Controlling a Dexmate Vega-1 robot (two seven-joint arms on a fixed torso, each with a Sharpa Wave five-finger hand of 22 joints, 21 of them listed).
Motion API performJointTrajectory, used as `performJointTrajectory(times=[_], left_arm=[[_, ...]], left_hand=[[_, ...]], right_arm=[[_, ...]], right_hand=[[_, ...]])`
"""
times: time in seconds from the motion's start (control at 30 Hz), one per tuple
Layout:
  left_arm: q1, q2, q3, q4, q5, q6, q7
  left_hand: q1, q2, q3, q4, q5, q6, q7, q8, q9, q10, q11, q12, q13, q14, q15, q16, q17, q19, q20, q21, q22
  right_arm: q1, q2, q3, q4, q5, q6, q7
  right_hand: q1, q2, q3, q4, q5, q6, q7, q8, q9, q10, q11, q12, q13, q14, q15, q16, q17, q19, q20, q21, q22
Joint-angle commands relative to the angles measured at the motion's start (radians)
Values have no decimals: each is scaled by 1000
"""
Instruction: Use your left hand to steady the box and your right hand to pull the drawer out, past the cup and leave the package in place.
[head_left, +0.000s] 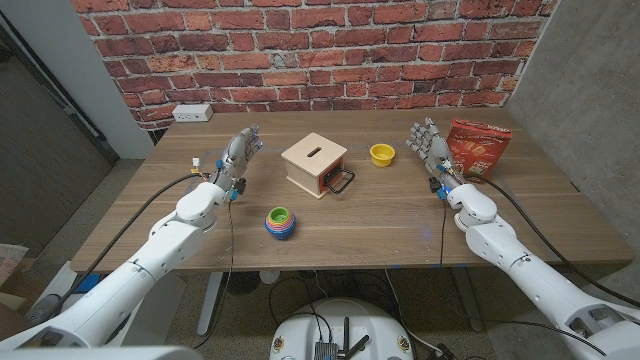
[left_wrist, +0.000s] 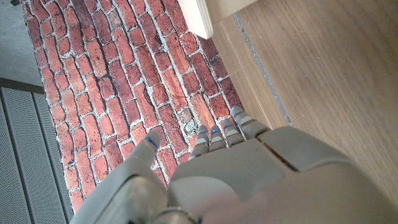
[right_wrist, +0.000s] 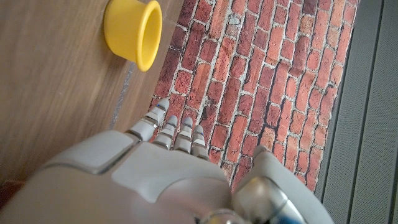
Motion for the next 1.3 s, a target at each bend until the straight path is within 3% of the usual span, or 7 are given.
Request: performJointTrajectory(times=[0.03, 0.53, 0.7, 1.0, 1.3], left_arm=[[-2, -11, -7, 21, -14, -12, -7], [-9, -8, -9, 2, -23, 39, 22], [-8, -35, -17, 21, -54, 32, 28], [-20, -50, -10, 25, -46, 38, 53], [-32, -72, -9, 51, -69, 36, 44]], left_hand=[[12, 32, -1, -6, 1, 6, -6, 0, 3, 7, 0, 5, 5, 4, -1, 4, 2, 4, -66, 9, 2], [15, 31, 2, -16, -1, 6, -6, 0, 3, 15, 1, 6, 5, 10, -1, 4, 2, 9, -68, 10, 2], [16, 31, 4, -22, -1, 17, -5, 3, 3, 23, -1, 8, 5, 14, -2, 5, 1, 10, -68, 10, 2], [19, 32, 7, -30, -2, 25, -7, 5, 3, 34, -1, 10, 5, 21, 0, 5, 1, 15, -68, 11, 2], [21, 33, 10, -37, -3, 26, -9, 3, 3, 35, -1, 8, 5, 20, -3, 3, 1, 15, -69, 11, 2]], right_arm=[[-27, -55, -10, -105, -79, 2, -35], [-38, -156, -26, -203, -248, -18, -70], [-32, -175, -35, -202, -300, 7, -64], [-7, -156, -54, -134, -380, 130, -66], [-4, -178, -58, -131, -468, 164, -83]], right_hand=[[13, 12, 1, -2, 4, 2, -8, 0, 2, 5, -3, 3, 1, -2, -10, 5, -2, -18, -6, -5, 1], [22, 13, 4, -9, 5, 3, -11, -1, 1, 2, -9, 0, 1, -4, -17, 3, -10, -24, -14, -5, 1], [27, 14, 7, -13, 6, 5, -10, 0, 2, 5, -14, 1, 1, -1, -22, 3, -14, -24, -18, -4, 1], [36, 18, 12, -21, 6, 14, -8, 3, 2, 13, -22, 3, 1, 10, -30, 5, -23, -17, -23, 0, 1], [46, 20, 18, -30, 6, 22, -12, 5, 2, 19, -29, 3, 1, 14, -36, 4, -30, -15, -26, 0, 1]])
